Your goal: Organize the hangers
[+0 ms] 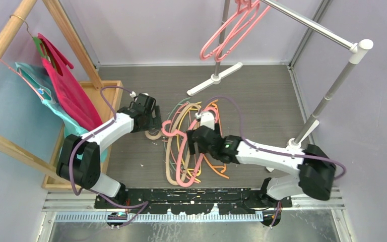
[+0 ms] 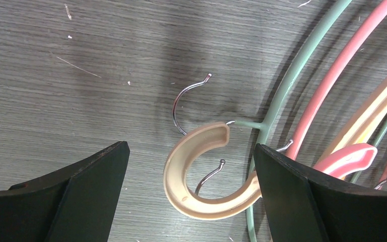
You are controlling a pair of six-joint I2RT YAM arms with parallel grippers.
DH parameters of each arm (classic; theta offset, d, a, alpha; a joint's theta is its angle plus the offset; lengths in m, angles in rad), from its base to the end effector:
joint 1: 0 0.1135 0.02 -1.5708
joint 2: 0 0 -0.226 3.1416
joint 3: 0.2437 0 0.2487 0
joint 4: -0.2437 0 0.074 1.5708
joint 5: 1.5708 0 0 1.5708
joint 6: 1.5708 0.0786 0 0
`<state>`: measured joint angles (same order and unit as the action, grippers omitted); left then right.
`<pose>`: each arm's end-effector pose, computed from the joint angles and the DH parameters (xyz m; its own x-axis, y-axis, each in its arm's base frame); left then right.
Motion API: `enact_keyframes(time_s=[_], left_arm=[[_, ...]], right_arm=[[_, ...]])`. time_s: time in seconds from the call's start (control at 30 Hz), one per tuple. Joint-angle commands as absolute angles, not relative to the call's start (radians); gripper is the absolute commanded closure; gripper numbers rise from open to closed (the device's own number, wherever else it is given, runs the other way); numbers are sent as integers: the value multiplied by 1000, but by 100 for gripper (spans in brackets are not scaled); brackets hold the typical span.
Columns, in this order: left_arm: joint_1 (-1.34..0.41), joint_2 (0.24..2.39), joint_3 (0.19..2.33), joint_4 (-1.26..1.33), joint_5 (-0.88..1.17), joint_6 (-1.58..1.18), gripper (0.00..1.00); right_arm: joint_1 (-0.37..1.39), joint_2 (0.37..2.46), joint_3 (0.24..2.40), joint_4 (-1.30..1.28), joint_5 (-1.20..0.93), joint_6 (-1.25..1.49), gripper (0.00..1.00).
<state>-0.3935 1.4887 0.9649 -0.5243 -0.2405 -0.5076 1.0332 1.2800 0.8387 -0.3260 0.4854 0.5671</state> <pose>0.2986 -0.1037 0.1397 -0.8270 -0.1678 -0.5366 -0.1595 0.9852 -0.0623 0.1863 0.2409 0.1816 -0.6156 -0.1047 -0.7811 -0.3048 0.9456 0.1135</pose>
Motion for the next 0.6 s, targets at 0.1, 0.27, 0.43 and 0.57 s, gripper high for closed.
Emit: enact_keyframes(time_s=[0.1, 0.27, 0.43, 0.57], left_arm=[[-397, 1482, 978, -501, -257, -516, 2], [-397, 1461, 955, -491, -252, -516, 2], [-397, 1460, 942, -479, -242, -517, 2], [-397, 1457, 929, -471, -232, -521, 2]], right_arm=[[1088, 1463, 963, -245, 386, 666, 10], [1091, 1514, 952, -151, 315, 736, 25], [1118, 1548, 935, -105, 270, 794, 28], [1169, 1584, 953, -100, 270, 814, 28]])
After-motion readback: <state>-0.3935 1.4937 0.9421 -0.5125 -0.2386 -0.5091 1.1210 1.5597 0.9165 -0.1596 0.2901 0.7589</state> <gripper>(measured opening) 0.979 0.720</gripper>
